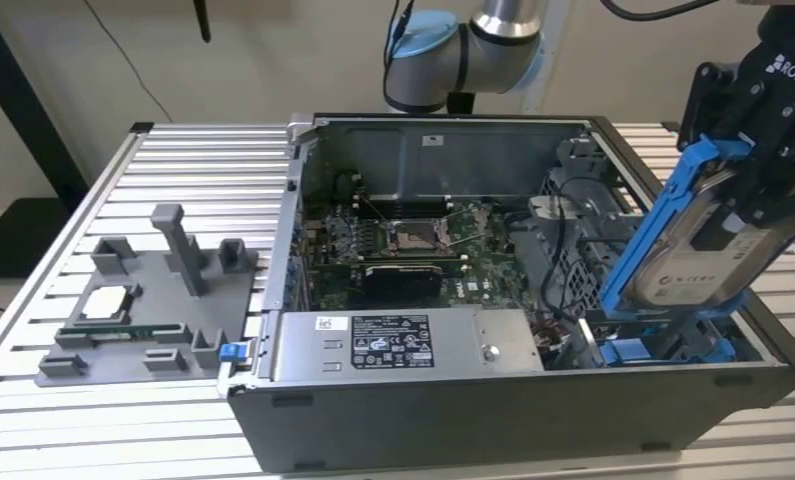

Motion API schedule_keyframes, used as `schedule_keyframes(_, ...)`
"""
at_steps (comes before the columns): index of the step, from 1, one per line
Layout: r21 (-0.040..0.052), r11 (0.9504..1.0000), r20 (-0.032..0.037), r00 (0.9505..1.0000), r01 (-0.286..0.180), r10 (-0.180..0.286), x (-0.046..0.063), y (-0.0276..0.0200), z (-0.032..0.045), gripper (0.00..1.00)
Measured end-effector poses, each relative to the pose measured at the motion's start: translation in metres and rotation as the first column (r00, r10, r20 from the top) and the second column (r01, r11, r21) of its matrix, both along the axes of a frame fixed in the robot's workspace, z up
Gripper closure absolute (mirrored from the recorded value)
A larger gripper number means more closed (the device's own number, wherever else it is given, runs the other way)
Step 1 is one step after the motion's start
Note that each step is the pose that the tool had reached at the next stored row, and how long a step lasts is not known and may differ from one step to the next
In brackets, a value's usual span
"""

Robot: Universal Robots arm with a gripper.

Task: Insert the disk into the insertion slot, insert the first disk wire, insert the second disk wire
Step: 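Insert the disk into the insertion slot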

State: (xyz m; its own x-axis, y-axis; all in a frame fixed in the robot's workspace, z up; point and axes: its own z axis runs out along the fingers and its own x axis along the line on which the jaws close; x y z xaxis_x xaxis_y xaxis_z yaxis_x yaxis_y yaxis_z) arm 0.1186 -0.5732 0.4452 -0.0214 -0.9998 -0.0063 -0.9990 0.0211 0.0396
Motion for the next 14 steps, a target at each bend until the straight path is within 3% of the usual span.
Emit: schedule_keyframes(14,0.0112,0.9999,0.0,1.0,0.0,0.0,0.0,0.0005,-0.0103,1.0)
